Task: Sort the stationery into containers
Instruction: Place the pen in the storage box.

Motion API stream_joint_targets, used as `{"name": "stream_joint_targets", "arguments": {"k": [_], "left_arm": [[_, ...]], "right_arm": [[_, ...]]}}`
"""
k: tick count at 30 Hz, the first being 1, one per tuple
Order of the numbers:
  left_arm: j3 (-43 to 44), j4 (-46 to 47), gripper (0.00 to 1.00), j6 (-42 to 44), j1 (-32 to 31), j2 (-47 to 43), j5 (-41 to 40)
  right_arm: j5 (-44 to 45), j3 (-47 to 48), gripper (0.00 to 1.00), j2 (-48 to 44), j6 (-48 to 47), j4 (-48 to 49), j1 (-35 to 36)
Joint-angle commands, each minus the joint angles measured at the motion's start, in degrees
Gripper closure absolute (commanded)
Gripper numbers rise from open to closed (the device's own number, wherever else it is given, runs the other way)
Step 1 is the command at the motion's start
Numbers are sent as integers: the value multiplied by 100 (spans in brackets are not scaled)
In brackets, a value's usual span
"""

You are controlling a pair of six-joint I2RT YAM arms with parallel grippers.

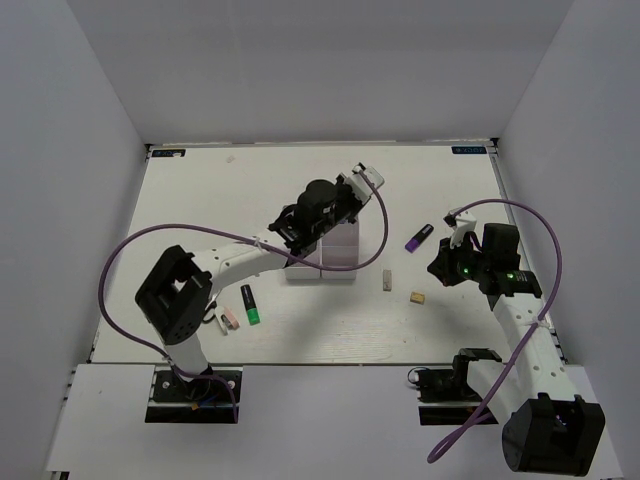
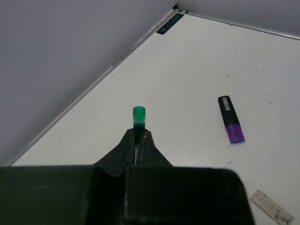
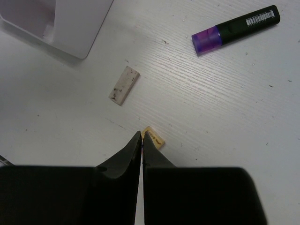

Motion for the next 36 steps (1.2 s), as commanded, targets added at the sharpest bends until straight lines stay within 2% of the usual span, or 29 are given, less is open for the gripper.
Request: {"name": "stream_joint_targets", "arguments": {"k": [1,11,12,14,15,16,18,21,23,24,27,29,30,31,32,33,34,35,36], "left_arm": [[297,170,100,-70,101,-136,256],[245,223,100,-148,417,137,116],[114,258,100,-227,435,146,107],[25,258,100,-333,452,93,150],[-62,267,97,-368,435,67,168],[-115,267,85,-464,426,58,160],[-221,285,77,-535,400,14,107],[-326,302,56,-640,373,-91,54],[-318,302,39,-684,338,-135,19],[-318,302,33,-719,338,-214,10],[-274,241,25,-720,277,-398,-7],[-300,136,25,-763,189,-513,-103],[-344,66,29,-807,84,-731,-165],[-379,-31,35,-895,40,-994,-244],[-406,-615,53,-1104,5,-1345,-462],[-449,-942,62,-1228,-100,-1514,-525],[-459,-1311,69,-1586,-110,-2081,-595],[-450,-2481,73,-1912,-136,-2287,-727],[-693,-2823,74,-2550,-136,-2506,-876]], "right_arm": [[-73,166,95,-67,-14,124,-12],[-46,166,94,-23,-32,107,-30],[-55,166,90,-32,-41,124,-21],[-55,157,68,3,-41,107,-21],[-55,166,57,-5,-49,107,-21],[-73,166,41,3,-49,107,-13],[-73,157,34,64,-76,98,-13],[24,175,33,135,-50,98,-21],[199,175,36,188,3,151,-4],[243,201,37,232,151,151,5],[418,323,41,451,423,177,23],[542,507,45,661,713,282,31],[751,561,48,741,776,404,31],[867,631,48,855,1038,467,31],[937,901,48,1395,1145,441,31],[1129,1304,48,1627,1207,249,40],[1314,1517,54,2186,1703,-101,32],[1455,2041,54,2775,1865,-287,49],[1578,2473,50,3024,2023,-558,66]]}}
